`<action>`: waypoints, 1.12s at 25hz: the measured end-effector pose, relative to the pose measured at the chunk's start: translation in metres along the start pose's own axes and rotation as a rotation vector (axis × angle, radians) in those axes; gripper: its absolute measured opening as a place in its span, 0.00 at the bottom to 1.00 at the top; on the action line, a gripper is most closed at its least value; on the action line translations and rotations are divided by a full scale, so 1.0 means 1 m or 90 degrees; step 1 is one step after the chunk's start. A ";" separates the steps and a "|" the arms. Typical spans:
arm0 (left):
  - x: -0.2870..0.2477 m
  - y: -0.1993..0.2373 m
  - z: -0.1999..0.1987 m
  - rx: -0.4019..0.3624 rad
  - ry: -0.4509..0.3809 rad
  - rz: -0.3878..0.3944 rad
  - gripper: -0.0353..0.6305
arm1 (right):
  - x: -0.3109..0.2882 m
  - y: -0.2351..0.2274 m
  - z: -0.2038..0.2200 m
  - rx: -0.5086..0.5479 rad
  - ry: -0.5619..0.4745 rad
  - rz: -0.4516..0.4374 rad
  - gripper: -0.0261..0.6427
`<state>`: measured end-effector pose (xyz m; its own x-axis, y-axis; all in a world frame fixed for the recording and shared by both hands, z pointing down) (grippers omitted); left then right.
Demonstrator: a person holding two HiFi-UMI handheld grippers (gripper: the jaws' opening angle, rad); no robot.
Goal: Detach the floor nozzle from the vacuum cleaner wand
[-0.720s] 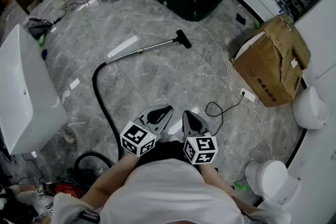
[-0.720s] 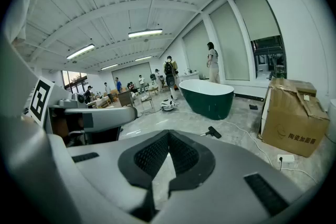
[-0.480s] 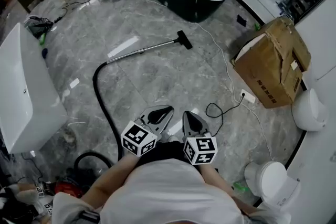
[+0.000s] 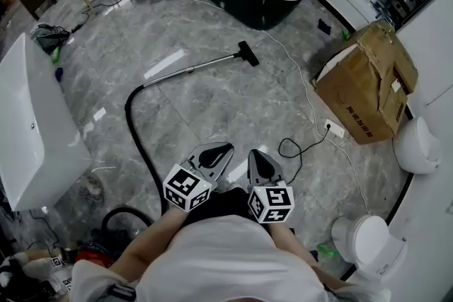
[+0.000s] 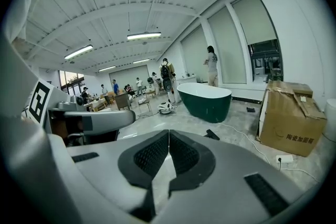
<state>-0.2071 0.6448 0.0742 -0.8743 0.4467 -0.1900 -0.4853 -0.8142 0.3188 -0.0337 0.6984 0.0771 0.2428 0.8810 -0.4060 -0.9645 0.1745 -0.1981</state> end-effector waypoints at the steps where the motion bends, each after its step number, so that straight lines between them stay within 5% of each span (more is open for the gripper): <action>1: 0.001 0.001 0.001 0.000 0.000 0.000 0.09 | 0.000 0.001 0.002 0.003 -0.002 0.004 0.06; 15: -0.001 0.020 0.009 0.015 0.011 -0.022 0.09 | -0.019 -0.011 0.005 -0.019 -0.009 0.029 0.06; 28: -0.071 0.085 -0.034 0.016 -0.008 -0.063 0.09 | -0.108 -0.067 -0.058 -0.035 -0.023 -0.010 0.06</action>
<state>-0.1856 0.5311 0.0837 -0.8222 0.5291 -0.2100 -0.5691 -0.7561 0.3230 0.0110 0.5664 0.0824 0.2527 0.8937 -0.3707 -0.9534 0.1648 -0.2526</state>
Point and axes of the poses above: the fingertips, and each gripper's own axes: x backward along the fingers, y to its left, z out of its underside, the point moved 10 cm from there along x, backward along the fingers, and after that the axes turned 1 degree about z, right-handed, at the moved point
